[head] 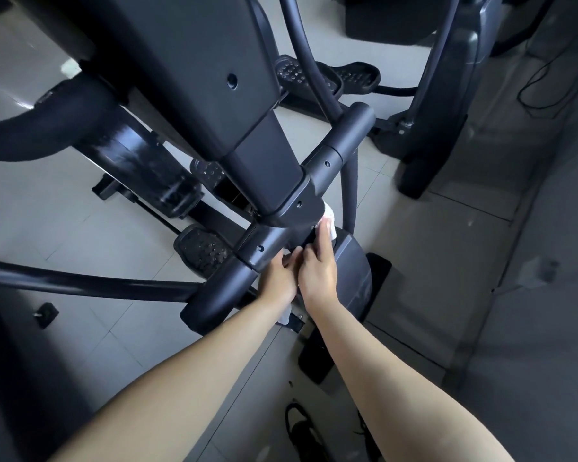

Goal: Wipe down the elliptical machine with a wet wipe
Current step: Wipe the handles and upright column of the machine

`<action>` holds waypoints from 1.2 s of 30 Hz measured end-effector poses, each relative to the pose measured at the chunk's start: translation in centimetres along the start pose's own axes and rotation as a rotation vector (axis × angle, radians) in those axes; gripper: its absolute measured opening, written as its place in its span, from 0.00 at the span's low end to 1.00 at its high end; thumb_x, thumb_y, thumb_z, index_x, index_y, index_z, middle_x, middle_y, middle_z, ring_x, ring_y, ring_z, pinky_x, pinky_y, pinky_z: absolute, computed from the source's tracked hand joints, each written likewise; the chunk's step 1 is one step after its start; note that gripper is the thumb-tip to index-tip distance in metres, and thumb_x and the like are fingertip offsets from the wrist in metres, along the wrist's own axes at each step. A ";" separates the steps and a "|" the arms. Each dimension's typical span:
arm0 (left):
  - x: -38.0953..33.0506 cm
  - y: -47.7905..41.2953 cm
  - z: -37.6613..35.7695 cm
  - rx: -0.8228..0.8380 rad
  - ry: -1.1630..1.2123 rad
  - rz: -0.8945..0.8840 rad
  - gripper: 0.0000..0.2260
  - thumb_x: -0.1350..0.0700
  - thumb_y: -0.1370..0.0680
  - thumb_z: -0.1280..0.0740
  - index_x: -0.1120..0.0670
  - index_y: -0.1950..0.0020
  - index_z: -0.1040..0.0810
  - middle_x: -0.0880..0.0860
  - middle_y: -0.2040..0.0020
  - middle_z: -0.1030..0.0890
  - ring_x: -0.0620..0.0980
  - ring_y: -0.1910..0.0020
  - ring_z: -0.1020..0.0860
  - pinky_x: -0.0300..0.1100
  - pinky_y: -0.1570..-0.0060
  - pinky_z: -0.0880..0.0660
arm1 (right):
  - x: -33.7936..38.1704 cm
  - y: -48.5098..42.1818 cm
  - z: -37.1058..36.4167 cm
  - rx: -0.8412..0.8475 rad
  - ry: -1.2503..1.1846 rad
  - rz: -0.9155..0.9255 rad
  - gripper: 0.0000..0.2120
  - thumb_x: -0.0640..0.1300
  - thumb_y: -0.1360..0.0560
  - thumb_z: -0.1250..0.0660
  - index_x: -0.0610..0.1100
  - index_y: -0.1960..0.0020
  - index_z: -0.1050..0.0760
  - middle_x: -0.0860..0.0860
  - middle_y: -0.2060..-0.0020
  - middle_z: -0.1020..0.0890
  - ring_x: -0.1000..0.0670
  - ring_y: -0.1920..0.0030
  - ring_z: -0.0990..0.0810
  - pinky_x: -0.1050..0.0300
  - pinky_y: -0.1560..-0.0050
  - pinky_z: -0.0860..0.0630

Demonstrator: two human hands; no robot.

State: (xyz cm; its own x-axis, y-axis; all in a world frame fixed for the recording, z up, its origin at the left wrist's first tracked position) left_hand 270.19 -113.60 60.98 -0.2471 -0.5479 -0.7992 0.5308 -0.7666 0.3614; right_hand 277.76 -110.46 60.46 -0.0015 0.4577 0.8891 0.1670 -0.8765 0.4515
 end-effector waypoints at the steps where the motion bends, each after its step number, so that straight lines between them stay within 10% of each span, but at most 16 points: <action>1: 0.3 0.0 -0.1 0.014 0.004 0.011 0.10 0.51 0.14 0.40 0.53 0.38 0.24 0.50 0.47 0.16 0.46 0.49 0.20 0.33 0.55 0.27 | -0.3 0.5 0.3 0.015 0.026 -0.020 0.33 0.44 0.20 0.46 0.72 0.23 0.45 0.57 0.26 0.28 0.49 0.30 0.26 0.47 0.27 0.30; 4: 1.1 -0.1 0.1 0.053 -0.029 0.057 0.17 0.44 0.16 0.41 0.50 0.31 0.26 0.45 0.42 0.17 0.47 0.41 0.21 0.42 0.43 0.26 | -1.7 1.4 1.0 0.046 -0.117 -0.207 0.27 0.49 0.17 0.44 0.62 0.20 0.42 0.60 0.29 0.28 0.55 0.32 0.27 0.55 0.31 0.31; 8: 1.0 -0.1 0.2 0.066 0.022 0.107 0.17 0.43 0.16 0.41 0.45 0.30 0.27 0.44 0.42 0.17 0.49 0.42 0.19 0.51 0.39 0.22 | -0.8 1.4 1.2 0.079 -0.457 -0.358 0.32 0.64 0.18 0.41 0.39 0.29 0.26 0.40 0.36 0.20 0.45 0.37 0.19 0.52 0.40 0.24; 13: 0.1 0.3 0.3 0.061 0.128 0.089 0.16 0.48 0.14 0.41 0.53 0.31 0.23 0.47 0.46 0.21 0.53 0.40 0.20 0.51 0.41 0.21 | 0.8 2.3 0.2 0.185 -0.519 -0.237 0.23 0.69 0.21 0.40 0.57 0.35 0.21 0.60 0.41 0.16 0.57 0.38 0.19 0.56 0.38 0.24; 18: 1.4 0.5 0.5 0.092 0.054 0.060 0.08 0.47 0.15 0.42 0.43 0.39 0.27 0.40 0.51 0.21 0.43 0.48 0.22 0.45 0.44 0.22 | -2.0 2.0 0.7 0.131 -0.327 -0.290 0.37 0.76 0.24 0.45 0.53 0.27 0.27 0.54 0.34 0.19 0.52 0.33 0.22 0.48 0.29 0.28; 24: 1.4 0.9 0.0 0.106 0.093 0.052 0.12 0.48 0.16 0.41 0.36 0.34 0.28 0.49 0.48 0.19 0.47 0.48 0.20 0.53 0.42 0.20 | -0.4 2.2 1.9 0.138 -0.368 -0.346 0.32 0.65 0.16 0.51 0.42 0.41 0.20 0.46 0.48 0.13 0.48 0.45 0.16 0.52 0.43 0.21; 31: 1.6 0.6 -0.4 0.105 0.124 0.057 0.17 0.51 0.15 0.42 0.38 0.26 0.32 0.43 0.39 0.18 0.45 0.42 0.19 0.50 0.46 0.18 | 2.1 1.4 1.5 0.113 -0.457 -0.267 0.18 0.68 0.18 0.47 0.60 0.47 0.22 0.66 0.60 0.15 0.64 0.56 0.17 0.59 0.51 0.22; 36: 1.9 0.6 -0.5 0.088 0.080 0.039 0.16 0.52 0.15 0.42 0.34 0.30 0.34 0.40 0.60 0.30 0.42 0.60 0.29 0.41 0.58 0.26 | -1.4 2.0 2.0 0.074 -0.349 -0.401 0.36 0.68 0.18 0.50 0.37 0.47 0.20 0.46 0.57 0.13 0.51 0.58 0.14 0.60 0.60 0.18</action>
State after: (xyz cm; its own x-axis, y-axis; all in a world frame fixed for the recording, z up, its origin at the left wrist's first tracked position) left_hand 270.41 -114.94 59.43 -0.1606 -0.5522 -0.8181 0.4647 -0.7736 0.4309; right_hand 280.04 -112.50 59.98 0.2462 0.7877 0.5646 0.2896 -0.6158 0.7328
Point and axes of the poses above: each hand's wrist, its own y-axis away from the middle knuckle, its own z-axis out of the back of the hand, x = y × z, the point moved 3 cm from there along -y, towards the middle knuckle
